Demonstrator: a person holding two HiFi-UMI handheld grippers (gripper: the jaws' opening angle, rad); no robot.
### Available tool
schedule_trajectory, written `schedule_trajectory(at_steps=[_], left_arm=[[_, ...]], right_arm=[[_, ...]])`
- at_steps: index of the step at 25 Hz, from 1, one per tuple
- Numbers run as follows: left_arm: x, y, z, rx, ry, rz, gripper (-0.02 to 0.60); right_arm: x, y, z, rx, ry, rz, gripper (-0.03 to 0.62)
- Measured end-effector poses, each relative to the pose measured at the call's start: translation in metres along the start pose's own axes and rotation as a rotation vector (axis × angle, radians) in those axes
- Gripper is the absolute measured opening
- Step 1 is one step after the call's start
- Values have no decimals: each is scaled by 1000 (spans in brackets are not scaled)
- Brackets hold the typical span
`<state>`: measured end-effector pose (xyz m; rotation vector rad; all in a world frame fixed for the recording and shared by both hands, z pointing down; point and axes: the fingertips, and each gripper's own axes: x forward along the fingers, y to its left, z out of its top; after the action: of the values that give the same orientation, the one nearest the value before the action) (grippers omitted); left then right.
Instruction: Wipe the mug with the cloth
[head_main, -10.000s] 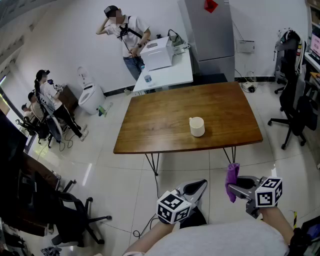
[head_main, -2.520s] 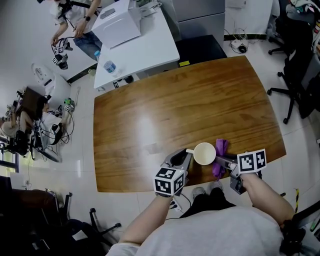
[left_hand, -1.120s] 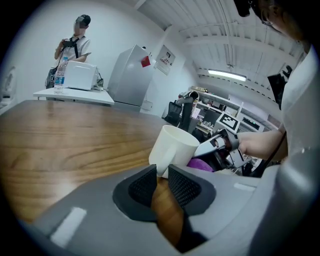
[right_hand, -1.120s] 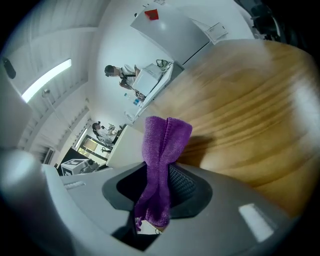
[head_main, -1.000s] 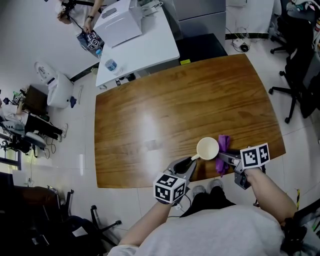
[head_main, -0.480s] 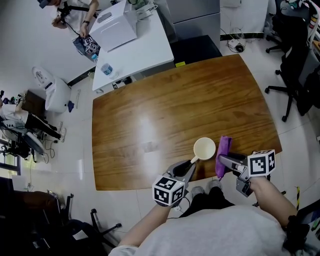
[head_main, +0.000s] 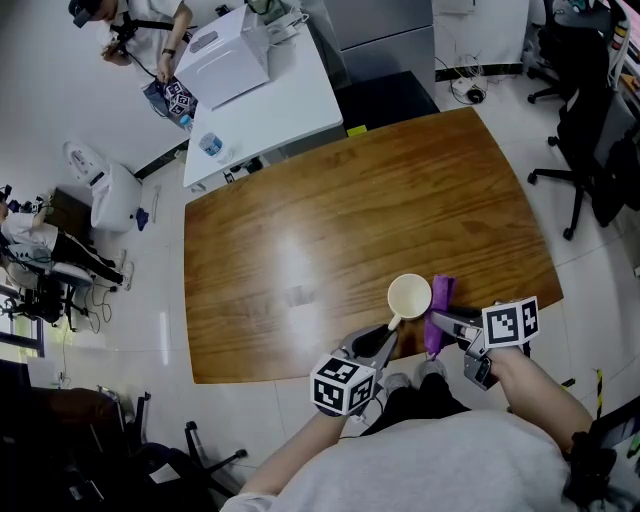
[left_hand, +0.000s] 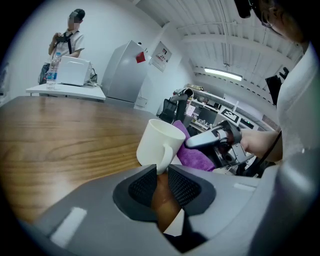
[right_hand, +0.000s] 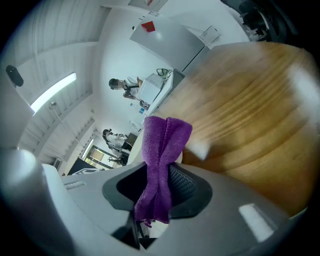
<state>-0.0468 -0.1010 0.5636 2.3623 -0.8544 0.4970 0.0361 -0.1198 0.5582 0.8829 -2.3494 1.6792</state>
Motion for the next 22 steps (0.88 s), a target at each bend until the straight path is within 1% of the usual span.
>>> schedule_trajectory(at_steps=[3,5,11,15,18,22], left_arm=[[1,-1,1,3,0,-4,58],[1,-2,0,2,0,-5,58],[1,-2,1,-3,0,-9,58],[1,-3,-1,-1,3,-13,58],[3,-7,-1,5,8,-26,58],[6,-16,-4,21,19,-53,57]], right_arm=[[6,-12,-5,-18,35,-46,126],[9,-18,-6,-18,47,-61,127],[13,-28,-8,-4,65,-78,127],[11,-28,-8,7,57,-71,127],[-1,-15,-2,15,9,-37,127],[-22,12,5,132,-94,86,127]])
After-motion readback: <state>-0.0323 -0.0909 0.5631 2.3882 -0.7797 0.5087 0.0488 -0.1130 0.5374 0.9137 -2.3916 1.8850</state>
